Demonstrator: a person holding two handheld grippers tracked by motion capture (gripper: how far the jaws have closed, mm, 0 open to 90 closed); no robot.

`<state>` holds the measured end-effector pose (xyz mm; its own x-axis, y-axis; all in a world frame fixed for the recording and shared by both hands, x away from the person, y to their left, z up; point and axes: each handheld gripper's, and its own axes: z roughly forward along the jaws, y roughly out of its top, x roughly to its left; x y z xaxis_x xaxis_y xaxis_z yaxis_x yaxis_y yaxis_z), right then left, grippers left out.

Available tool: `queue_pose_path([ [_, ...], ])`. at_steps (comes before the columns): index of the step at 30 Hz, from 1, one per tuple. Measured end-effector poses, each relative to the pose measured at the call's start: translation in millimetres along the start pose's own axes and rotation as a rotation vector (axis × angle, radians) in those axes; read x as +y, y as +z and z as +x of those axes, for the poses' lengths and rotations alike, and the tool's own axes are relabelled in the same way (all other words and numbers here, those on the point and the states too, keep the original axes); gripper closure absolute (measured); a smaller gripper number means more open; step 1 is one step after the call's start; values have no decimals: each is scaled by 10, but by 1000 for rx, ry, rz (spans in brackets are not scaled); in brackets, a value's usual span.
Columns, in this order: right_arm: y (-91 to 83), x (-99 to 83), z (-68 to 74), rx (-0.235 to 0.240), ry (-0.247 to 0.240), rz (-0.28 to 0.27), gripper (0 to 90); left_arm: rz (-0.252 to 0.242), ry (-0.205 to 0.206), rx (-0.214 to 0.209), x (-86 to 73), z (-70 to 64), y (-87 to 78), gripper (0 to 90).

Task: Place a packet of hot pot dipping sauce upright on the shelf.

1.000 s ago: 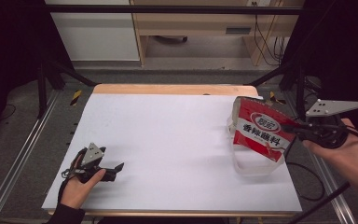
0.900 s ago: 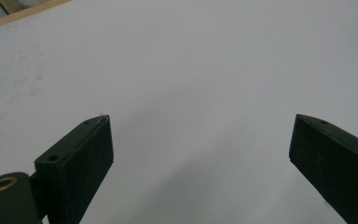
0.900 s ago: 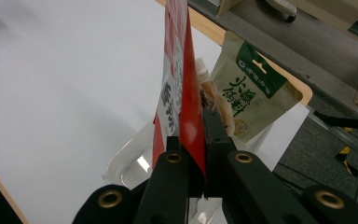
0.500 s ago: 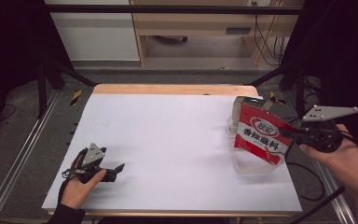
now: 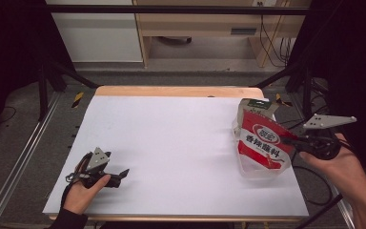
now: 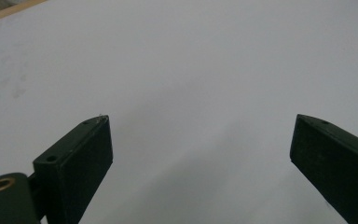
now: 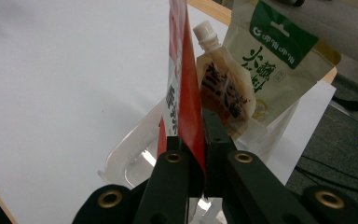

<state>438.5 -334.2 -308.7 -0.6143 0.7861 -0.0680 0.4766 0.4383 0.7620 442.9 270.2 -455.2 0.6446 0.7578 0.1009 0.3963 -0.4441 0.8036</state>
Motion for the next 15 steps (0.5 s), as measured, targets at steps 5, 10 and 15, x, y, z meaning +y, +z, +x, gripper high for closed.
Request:
queue_pose_path([
  [5,23,-72,-16,6,18,-14,898,-2,-1,3,2,0,-1,56],
  [10,0,-123,-55,-4,22,-6,897,1,3,1,3,-9,5,56],
  [15,-4,-174,-98,-11,38,-2,897,0,0,0,0,-5,4,56],
])
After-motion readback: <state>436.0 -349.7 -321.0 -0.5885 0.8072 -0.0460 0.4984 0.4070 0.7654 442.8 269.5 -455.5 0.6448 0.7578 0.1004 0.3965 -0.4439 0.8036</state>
